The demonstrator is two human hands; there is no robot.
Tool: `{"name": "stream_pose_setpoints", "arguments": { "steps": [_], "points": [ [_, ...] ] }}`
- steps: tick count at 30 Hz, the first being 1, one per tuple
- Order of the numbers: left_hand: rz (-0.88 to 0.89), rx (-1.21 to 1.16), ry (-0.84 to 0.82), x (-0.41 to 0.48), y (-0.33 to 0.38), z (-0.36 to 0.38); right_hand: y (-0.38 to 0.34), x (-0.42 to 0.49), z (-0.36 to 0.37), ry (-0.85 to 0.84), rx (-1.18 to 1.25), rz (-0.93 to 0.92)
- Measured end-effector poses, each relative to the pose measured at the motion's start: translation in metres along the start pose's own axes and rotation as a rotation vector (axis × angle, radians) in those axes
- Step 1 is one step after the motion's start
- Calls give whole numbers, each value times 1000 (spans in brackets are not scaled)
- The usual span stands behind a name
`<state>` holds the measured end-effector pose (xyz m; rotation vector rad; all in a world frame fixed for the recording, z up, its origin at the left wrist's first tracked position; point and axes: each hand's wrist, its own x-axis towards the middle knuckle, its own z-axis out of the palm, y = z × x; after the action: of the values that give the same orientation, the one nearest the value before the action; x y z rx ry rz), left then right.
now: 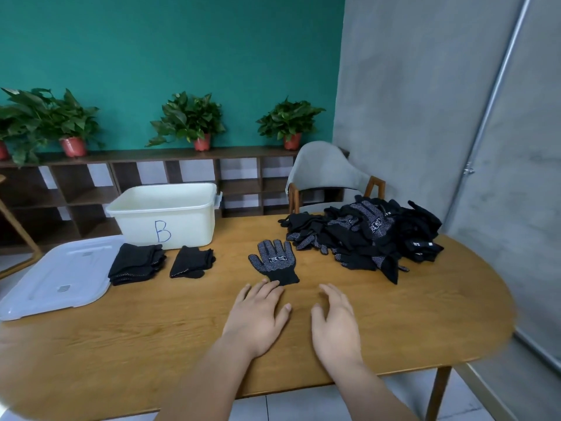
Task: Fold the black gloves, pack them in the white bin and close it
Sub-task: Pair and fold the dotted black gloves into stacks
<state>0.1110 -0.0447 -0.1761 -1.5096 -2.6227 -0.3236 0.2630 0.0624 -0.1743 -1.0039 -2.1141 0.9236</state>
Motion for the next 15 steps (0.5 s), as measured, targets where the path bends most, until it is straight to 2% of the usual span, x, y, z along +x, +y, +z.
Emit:
{"name": "stream_pose_setpoints", "arguments": {
  "steps": [3,5,11,15],
  "points": [
    [28,-24,9,-16,4,-3,-2,6,-5,92,175,88],
    [48,-36,15,-28,9,-5,1,15,-11,121,204,100],
    [41,-56,26,-51,16,-12,46,58,-57,236,-471,52],
    [39,-41,19,-51,18,-13,63,92,-86,57,-608,150]
  ]
}}
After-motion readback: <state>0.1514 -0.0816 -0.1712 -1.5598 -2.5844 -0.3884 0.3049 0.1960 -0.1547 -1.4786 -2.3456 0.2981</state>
